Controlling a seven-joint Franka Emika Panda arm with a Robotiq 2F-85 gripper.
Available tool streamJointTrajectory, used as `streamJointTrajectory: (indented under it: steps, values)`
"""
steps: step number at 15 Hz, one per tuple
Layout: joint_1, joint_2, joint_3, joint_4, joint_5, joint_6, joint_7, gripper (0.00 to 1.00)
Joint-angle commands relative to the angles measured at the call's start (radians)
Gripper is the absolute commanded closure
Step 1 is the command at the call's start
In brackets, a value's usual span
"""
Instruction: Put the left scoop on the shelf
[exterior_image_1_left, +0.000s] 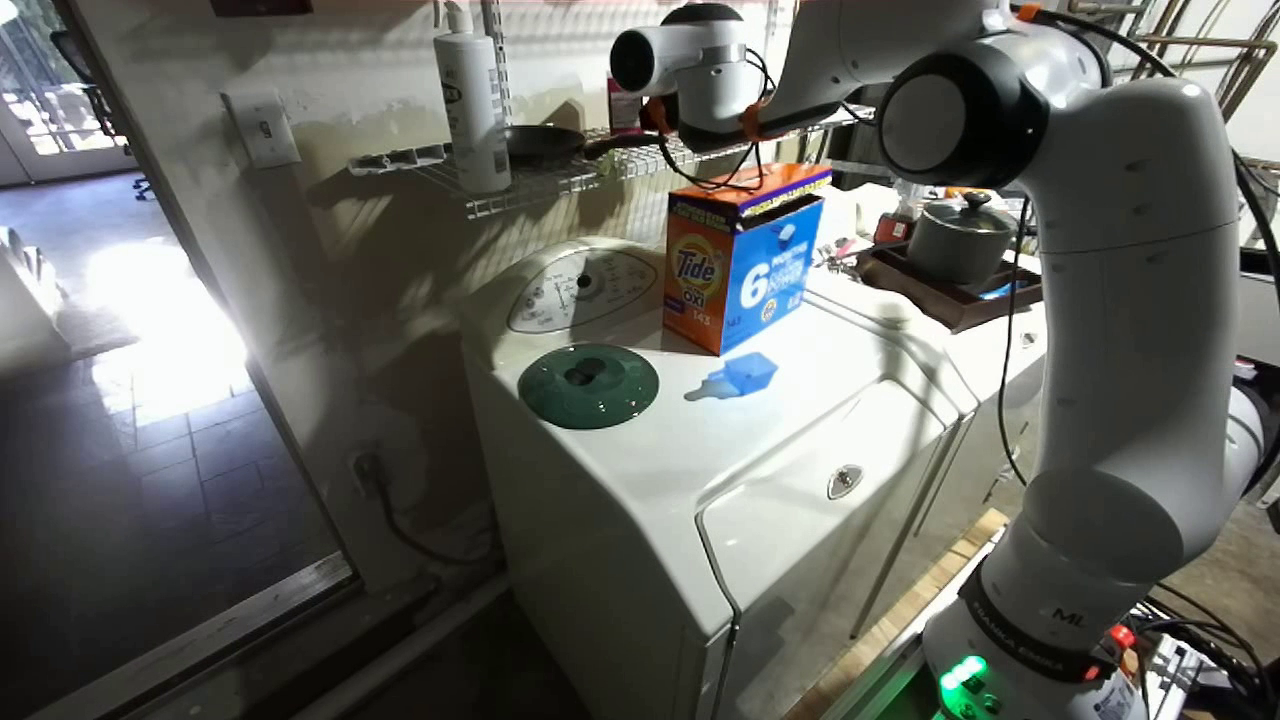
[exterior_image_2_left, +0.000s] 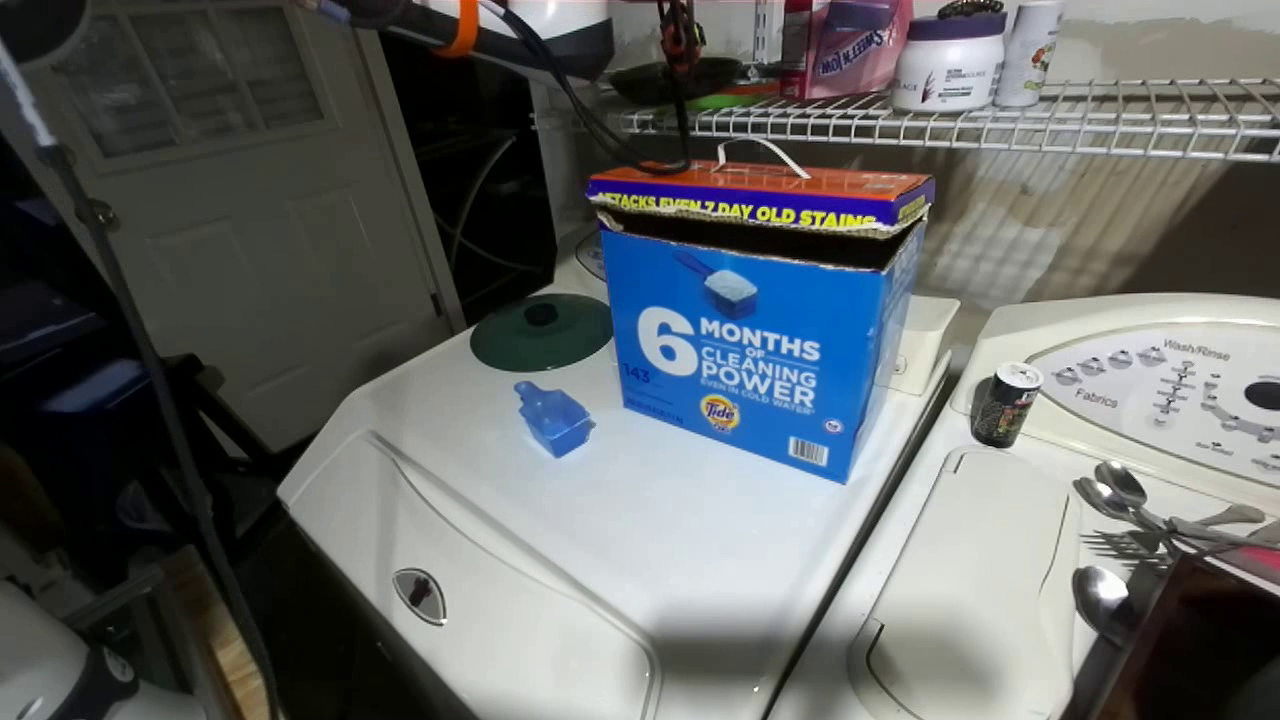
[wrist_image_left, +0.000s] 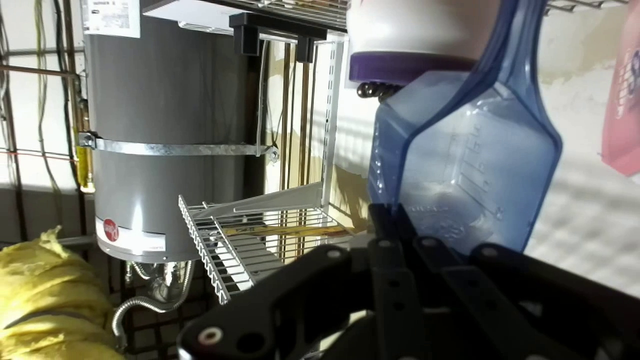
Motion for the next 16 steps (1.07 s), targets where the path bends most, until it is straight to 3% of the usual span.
streamJointTrajectory:
  steps: [1, 3, 16]
  values:
    - [0.026, 0.057, 0.005, 0.062, 0.008, -0.064, 0.004, 0.99]
    - [0.018, 0.021, 0.003, 0.012, 0.002, -0.031, -0.007, 0.98]
    - [0.043, 0.032, 0.013, -0.004, 0.003, -0.050, -0.001, 0.99]
